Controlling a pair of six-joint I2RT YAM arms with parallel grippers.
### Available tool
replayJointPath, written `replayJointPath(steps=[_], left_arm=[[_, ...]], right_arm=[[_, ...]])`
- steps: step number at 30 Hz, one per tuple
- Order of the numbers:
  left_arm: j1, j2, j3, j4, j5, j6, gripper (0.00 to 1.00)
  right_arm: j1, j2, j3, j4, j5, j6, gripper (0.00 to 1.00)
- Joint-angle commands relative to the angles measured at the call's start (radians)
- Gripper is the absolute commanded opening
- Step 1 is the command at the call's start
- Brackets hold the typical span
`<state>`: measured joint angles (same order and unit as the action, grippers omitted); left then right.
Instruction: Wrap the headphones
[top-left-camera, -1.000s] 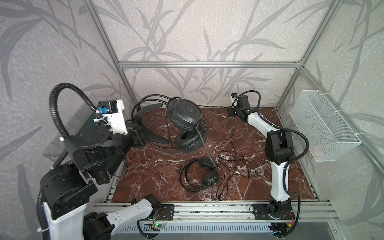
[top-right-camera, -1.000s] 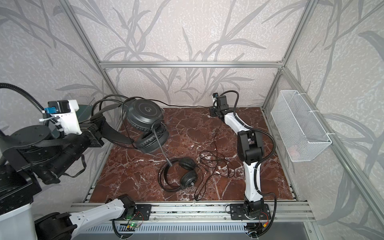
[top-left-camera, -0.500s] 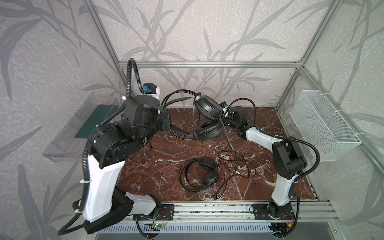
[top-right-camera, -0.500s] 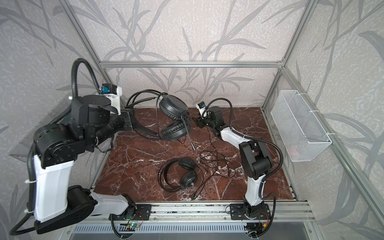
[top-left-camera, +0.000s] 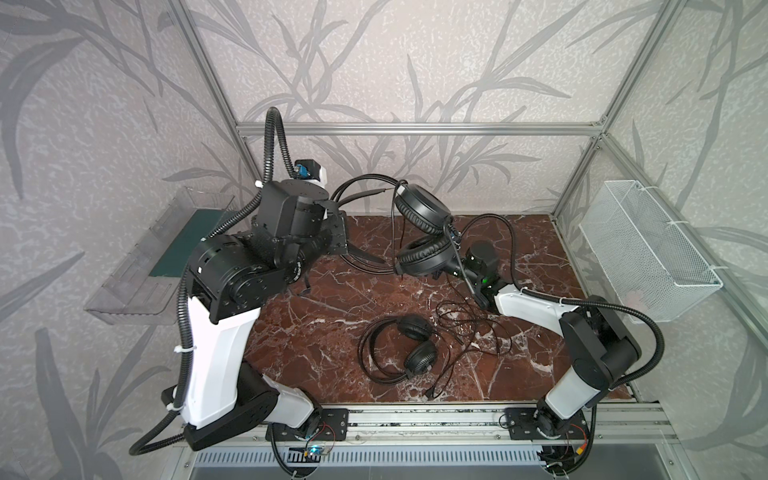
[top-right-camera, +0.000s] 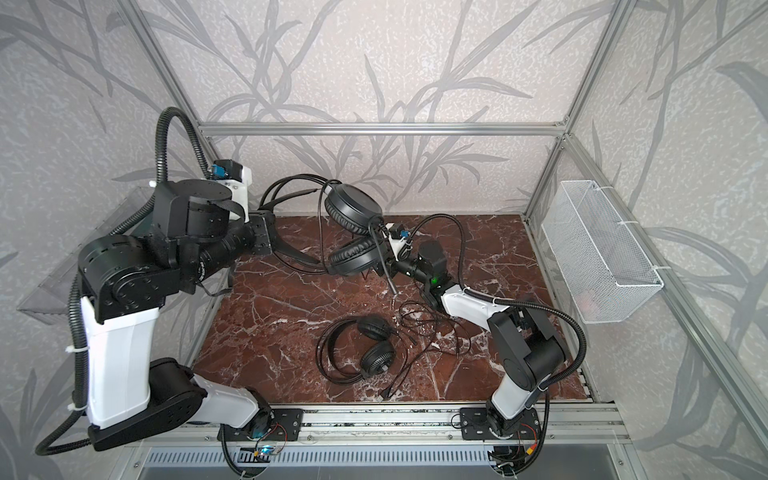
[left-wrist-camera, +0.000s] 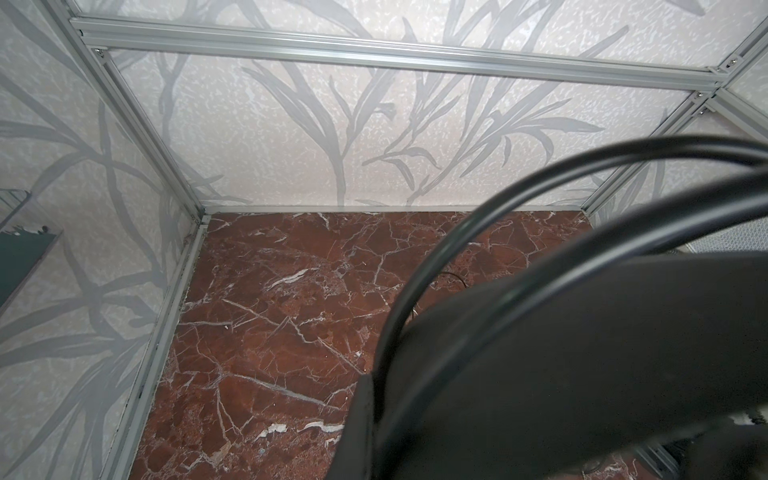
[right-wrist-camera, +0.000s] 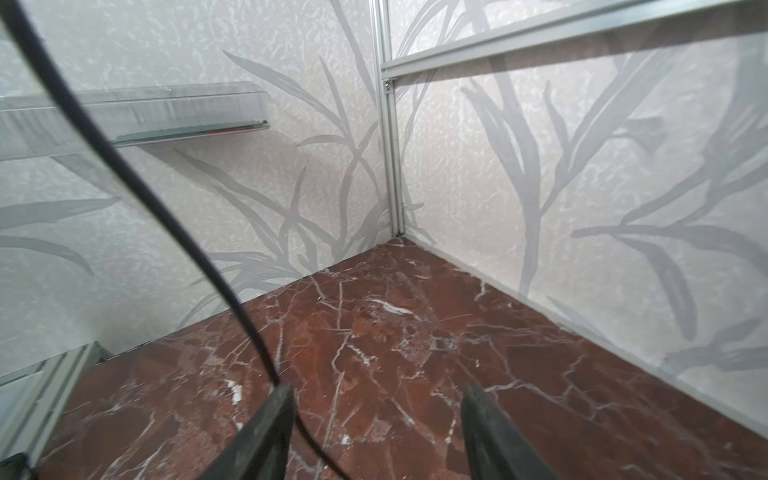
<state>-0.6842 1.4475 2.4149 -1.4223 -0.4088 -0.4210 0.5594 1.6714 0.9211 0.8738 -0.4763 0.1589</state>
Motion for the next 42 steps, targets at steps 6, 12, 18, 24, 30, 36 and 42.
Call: replayJointPath(steps=[6, 12, 18, 24, 30, 36, 42], left_arm=[[0.016, 0.036, 0.075, 0.083, 0.016, -0.048, 0.00], [0.024, 0.040, 0.097, 0.095, 0.007, -0.050, 0.00], [0.040, 0.038, 0.106, 0.103, -0.005, -0.055, 0.00], [0.112, 0.042, 0.105, 0.131, 0.020, -0.081, 0.00], [0.264, 0.088, 0.099, 0.144, 0.117, -0.140, 0.00], [0.356, 0.157, 0.087, 0.161, 0.092, -0.173, 0.00], [0.442, 0.195, 0.006, 0.207, 0.137, -0.211, 0.00]], right_arm=[[0.072, 0.070, 0.030, 0.128, 0.023, 0.038, 0.66], [0.100, 0.247, 0.127, 0.090, 0.049, 0.013, 0.66], [0.088, 0.328, 0.121, 0.062, 0.138, -0.027, 0.58], [0.086, 0.341, 0.076, 0.054, 0.159, -0.040, 0.16], [0.127, 0.231, -0.039, 0.034, 0.177, -0.072, 0.05], [0.264, 0.016, -0.121, -0.214, 0.248, -0.206, 0.00], [0.373, -0.195, -0.096, -0.470, 0.347, -0.303, 0.00]])
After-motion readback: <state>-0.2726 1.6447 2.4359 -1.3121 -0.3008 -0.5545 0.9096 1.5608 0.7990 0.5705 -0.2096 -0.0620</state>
